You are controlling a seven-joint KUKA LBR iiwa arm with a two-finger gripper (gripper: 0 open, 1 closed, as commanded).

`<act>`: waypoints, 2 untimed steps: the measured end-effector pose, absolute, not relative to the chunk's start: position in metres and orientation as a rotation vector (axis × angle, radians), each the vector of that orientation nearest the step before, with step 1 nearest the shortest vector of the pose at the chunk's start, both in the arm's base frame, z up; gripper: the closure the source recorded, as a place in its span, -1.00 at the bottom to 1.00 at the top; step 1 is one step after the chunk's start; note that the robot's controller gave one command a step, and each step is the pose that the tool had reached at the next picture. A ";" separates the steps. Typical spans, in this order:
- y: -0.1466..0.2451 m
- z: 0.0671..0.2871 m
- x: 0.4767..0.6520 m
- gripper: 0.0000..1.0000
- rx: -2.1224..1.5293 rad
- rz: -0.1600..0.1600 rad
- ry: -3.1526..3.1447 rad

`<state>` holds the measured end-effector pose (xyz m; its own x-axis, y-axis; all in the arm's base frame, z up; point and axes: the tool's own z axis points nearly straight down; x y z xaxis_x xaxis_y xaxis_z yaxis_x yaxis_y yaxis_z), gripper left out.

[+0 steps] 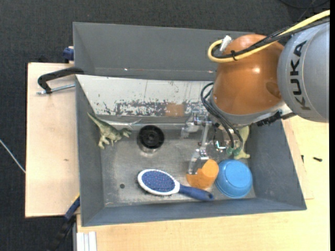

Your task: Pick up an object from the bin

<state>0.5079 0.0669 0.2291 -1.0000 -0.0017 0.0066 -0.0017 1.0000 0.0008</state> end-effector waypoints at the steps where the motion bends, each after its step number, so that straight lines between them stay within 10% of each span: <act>1: -0.009 0.078 0.520 -1.00 0.062 -0.008 -3.154; 2: -0.009 0.077 0.516 1.00 0.074 -0.004 -3.146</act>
Offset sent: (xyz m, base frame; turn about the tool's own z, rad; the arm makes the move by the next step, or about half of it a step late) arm 0.0064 -0.0775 -0.1533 -0.0460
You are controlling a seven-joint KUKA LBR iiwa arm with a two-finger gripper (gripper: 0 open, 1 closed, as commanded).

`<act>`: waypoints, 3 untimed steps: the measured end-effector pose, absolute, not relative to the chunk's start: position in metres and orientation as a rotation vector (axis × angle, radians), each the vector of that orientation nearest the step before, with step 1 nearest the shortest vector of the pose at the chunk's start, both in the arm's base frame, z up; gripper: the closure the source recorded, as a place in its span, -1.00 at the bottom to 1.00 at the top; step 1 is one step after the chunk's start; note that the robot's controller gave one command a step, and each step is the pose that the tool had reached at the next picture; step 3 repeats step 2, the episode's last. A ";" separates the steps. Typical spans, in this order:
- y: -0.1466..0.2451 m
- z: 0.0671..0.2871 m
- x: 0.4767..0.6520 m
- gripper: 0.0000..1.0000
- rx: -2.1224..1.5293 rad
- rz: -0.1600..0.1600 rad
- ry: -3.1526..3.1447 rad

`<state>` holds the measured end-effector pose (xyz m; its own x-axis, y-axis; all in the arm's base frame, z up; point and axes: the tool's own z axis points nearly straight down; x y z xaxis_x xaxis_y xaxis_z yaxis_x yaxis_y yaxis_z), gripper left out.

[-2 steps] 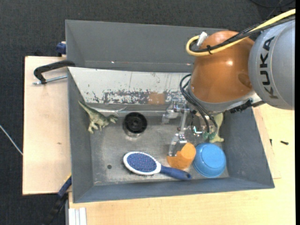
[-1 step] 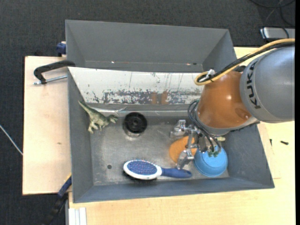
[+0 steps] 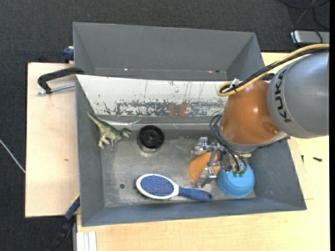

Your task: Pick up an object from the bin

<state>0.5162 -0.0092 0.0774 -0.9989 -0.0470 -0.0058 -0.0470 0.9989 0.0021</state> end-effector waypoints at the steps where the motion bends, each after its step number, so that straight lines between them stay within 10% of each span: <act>1: -0.007 0.195 0.516 1.00 -0.166 0.000 3.123; 2: -0.021 0.317 0.526 1.00 -0.215 -0.002 3.118; 3: -0.021 0.317 0.526 1.00 -0.215 -0.002 3.118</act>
Offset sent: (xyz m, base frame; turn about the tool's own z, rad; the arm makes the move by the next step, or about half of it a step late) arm -0.0030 0.0013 0.1124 -0.0594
